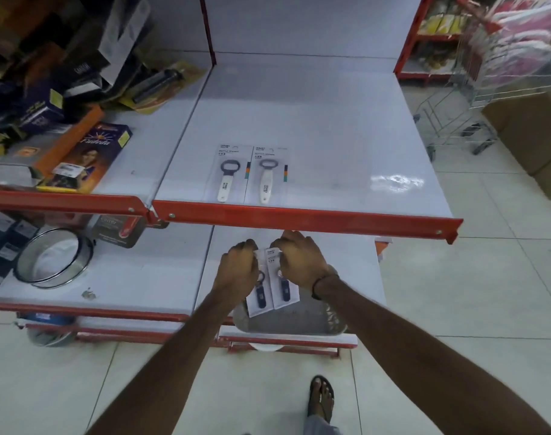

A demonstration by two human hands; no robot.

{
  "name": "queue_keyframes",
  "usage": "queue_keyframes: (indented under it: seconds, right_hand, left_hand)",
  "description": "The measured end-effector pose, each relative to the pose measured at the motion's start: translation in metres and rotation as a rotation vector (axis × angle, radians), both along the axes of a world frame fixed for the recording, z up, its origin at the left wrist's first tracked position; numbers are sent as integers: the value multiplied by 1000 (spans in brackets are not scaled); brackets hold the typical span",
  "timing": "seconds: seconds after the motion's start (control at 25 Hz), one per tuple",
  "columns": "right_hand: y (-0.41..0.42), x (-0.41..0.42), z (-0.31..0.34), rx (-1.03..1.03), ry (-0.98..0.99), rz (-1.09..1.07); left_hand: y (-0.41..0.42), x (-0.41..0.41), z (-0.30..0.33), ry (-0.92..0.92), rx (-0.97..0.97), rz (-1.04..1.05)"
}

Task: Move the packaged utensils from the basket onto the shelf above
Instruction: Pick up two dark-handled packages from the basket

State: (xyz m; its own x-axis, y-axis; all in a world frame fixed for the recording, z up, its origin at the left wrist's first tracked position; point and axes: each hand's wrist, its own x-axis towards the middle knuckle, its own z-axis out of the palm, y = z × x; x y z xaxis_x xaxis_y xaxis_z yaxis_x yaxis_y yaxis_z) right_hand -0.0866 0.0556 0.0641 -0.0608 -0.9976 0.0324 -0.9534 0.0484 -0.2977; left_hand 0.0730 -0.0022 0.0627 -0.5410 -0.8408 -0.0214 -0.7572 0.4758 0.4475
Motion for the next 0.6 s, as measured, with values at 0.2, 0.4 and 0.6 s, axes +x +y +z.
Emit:
queue_keyframes:
  seconds: [0.2, 0.4, 0.6]
  right_hand:
    - [51, 2, 29, -7, 78, -54]
    - [104, -1, 92, -300, 182, -121]
    - [113, -19, 185, -533, 108, -201]
  left_hand:
    - [38, 10, 27, 41, 6, -43]
    - [71, 18, 99, 189, -324, -217]
    - [63, 0, 186, 497, -427, -257]
